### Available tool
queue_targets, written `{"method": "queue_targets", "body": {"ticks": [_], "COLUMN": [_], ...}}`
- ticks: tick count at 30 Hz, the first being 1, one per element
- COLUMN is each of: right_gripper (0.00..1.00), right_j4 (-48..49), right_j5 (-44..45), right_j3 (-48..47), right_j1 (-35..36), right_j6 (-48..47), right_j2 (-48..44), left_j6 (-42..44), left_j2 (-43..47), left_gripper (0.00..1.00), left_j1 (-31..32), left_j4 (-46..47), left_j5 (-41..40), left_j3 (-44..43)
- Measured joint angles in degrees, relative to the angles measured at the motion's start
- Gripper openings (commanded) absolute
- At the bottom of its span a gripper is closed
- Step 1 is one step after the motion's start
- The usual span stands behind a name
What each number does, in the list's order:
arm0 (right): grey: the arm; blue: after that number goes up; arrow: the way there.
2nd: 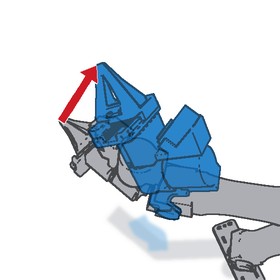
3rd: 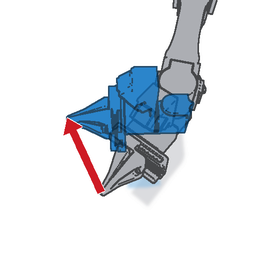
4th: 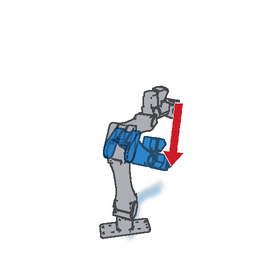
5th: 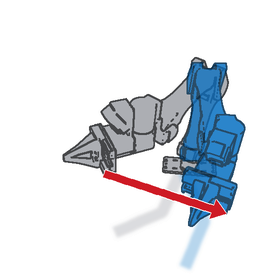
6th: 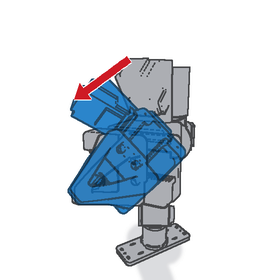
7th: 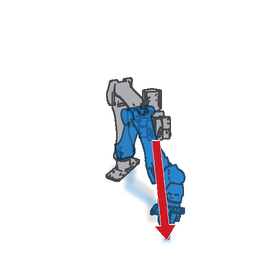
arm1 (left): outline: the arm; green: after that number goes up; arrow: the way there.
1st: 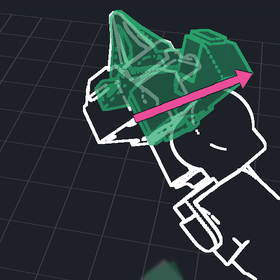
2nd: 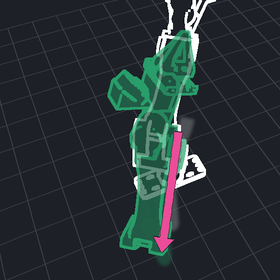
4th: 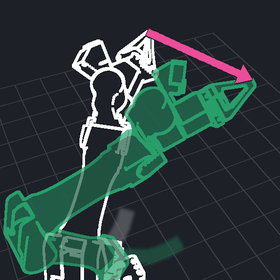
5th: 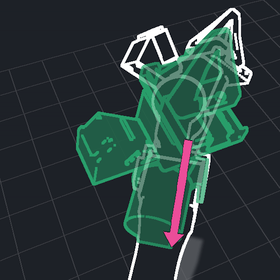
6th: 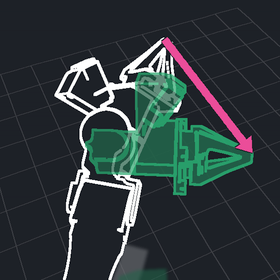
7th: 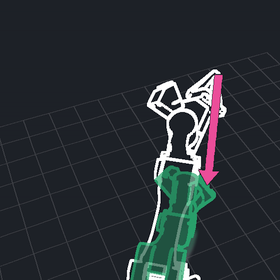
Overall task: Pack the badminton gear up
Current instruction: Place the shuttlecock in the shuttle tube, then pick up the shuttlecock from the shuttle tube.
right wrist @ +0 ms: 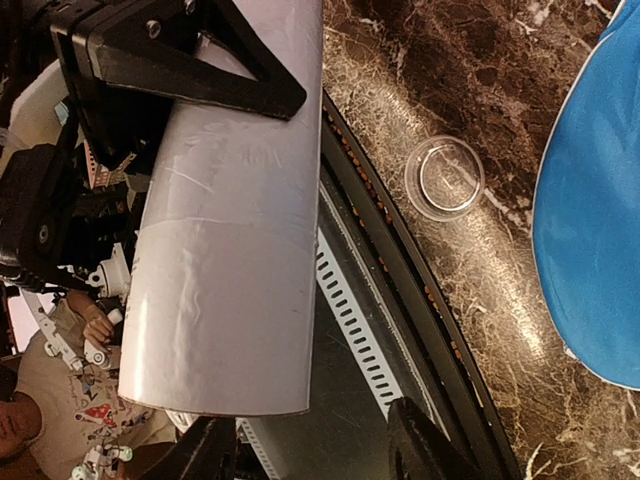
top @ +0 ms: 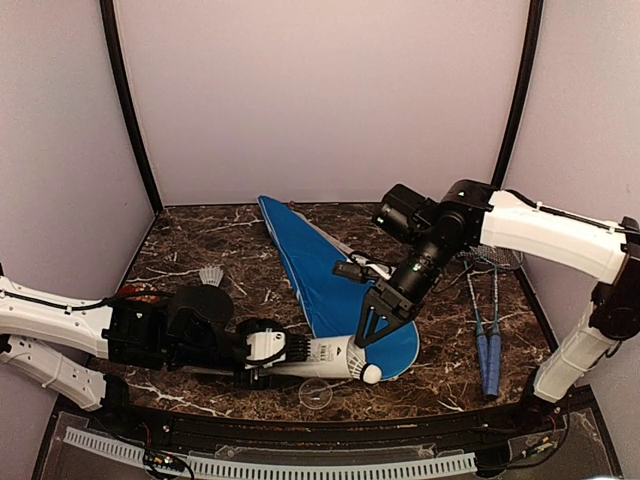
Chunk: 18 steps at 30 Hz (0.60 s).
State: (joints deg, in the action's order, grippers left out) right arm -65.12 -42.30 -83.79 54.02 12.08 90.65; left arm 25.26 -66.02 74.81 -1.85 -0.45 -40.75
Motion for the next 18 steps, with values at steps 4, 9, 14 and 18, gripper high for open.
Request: {"method": "queue_targets", "body": {"ticks": [4,9,14,18], "right_gripper": [0.62,0.67,0.71,0.73], "right_j4": [1.18,4.28,9.09,14.05], "right_j5": [1.05,1.44,1.42,1.4], "right_j3": [0.04,0.92,2.73,4.2], "right_j1": [-0.59,-2.34,-5.18,-7.04], "right_j6": [1.29,4.24,7.15,9.55], "right_j2": [-2.01,-5.05,-7.52,-8.96], "left_j6": [-1.53,-4.44,-7.67,-10.86], "left_j2": [0.04,0.04,0.04,-0.33], "left_gripper": [0.6,0.6,0.6,0.6], "left_j1": [0.02,-0.02,-0.09,-0.44], "left_j4": [1.16,3.48,6.03,7.96], "left_j5": [0.2,-0.35,-0.24,-0.02], "left_j3": [0.0,0.0,0.61,1.62]}}
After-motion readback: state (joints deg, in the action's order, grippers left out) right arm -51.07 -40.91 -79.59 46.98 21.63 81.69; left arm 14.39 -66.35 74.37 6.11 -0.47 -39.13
